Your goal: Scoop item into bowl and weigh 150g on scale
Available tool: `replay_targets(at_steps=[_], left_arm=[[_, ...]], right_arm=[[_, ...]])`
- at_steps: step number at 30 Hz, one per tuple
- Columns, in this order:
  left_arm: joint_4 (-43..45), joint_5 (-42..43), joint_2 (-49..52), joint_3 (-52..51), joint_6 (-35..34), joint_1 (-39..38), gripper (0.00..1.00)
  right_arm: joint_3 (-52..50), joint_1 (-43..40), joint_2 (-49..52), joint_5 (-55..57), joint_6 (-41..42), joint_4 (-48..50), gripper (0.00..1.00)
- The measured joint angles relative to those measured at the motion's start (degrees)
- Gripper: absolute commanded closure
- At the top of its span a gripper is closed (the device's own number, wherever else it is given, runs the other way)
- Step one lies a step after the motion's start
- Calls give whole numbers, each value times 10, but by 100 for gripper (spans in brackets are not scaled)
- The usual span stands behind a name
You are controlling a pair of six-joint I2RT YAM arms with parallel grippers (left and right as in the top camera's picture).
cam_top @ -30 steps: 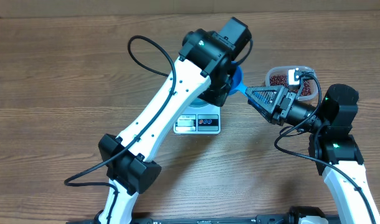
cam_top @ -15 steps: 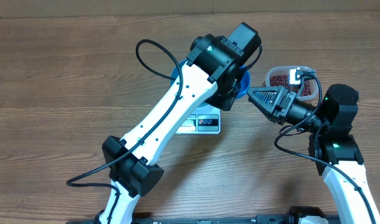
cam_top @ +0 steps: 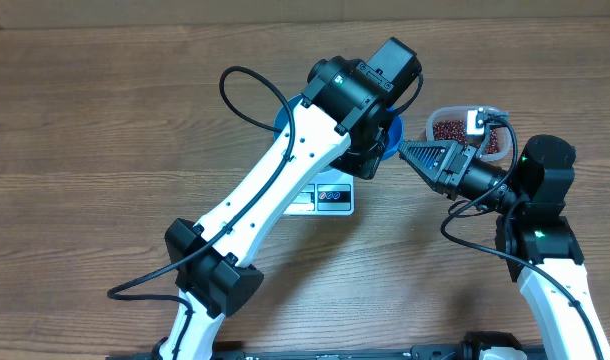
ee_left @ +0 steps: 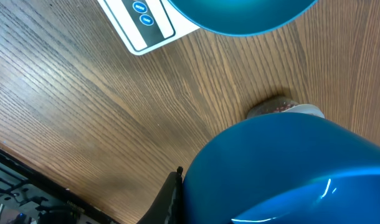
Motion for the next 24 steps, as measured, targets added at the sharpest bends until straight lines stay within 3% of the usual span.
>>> replay_targets(at_steps=[13, 24], left_arm=[[0, 2, 0, 0, 0, 0, 96], [0, 2, 0, 1, 0, 0, 96]], right_arm=[[0, 0, 0, 3, -1, -2, 96], [0, 0, 0, 4, 1, -6, 96]])
